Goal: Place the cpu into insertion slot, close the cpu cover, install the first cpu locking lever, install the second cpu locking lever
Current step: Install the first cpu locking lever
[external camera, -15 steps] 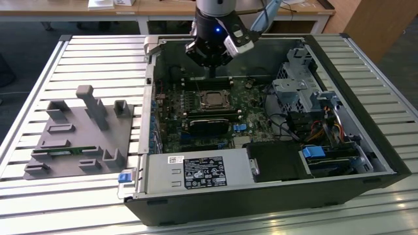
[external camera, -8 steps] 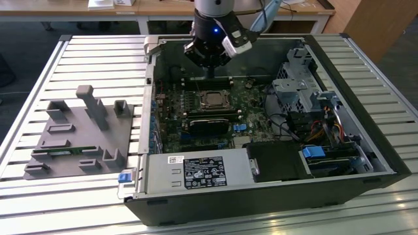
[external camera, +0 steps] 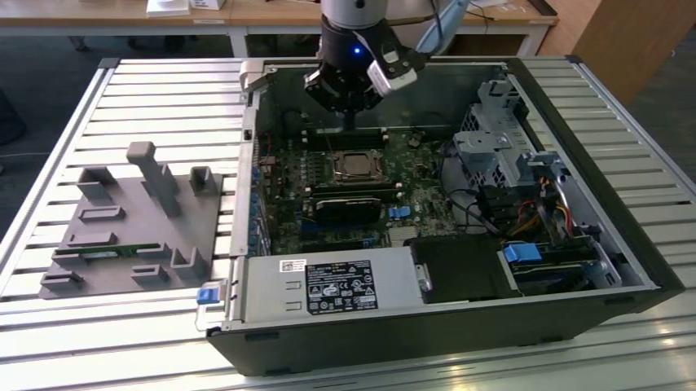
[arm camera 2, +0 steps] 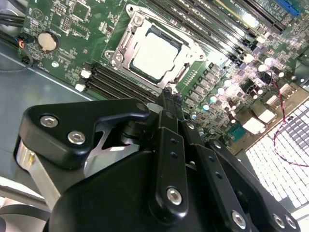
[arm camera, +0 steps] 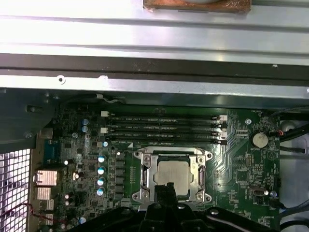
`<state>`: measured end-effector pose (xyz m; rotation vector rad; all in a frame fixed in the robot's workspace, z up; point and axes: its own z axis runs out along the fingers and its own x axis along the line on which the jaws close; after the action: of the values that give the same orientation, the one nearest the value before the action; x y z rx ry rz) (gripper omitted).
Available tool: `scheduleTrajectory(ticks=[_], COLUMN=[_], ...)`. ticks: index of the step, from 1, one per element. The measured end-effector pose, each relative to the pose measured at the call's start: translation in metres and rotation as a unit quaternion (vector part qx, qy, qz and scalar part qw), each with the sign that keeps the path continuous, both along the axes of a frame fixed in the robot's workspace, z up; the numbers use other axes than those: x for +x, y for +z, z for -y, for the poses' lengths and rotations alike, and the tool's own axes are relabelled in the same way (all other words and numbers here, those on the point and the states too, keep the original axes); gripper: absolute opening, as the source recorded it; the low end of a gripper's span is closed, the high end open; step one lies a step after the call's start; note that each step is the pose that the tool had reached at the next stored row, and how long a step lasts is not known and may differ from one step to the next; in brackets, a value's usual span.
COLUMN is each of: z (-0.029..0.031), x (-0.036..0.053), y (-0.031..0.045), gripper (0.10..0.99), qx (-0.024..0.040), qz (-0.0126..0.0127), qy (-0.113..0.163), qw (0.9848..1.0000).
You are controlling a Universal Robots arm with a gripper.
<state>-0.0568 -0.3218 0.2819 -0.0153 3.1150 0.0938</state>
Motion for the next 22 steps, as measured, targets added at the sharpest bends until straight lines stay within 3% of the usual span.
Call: scheduleTrajectory(ticks=[4, 9, 14, 22], z=[-0.0014, -0.008, -0.0084, -0.0085], x=[-0.0087, -0.0133, -0.016, -0.0272], y=[-0.0013, -0.0061, -0.014, -0.0155], gripper=[0.106, 0.106, 0.106, 0.106], qx=[-0.0001, 0.0, -0.0004, -0.0004], qz=[-0.0001, 0.0, -0.0004, -0.0005], qy=[0.0, 0.0, 0.0, -0.005], qw=[1.0, 1.0, 1.0, 1.0])
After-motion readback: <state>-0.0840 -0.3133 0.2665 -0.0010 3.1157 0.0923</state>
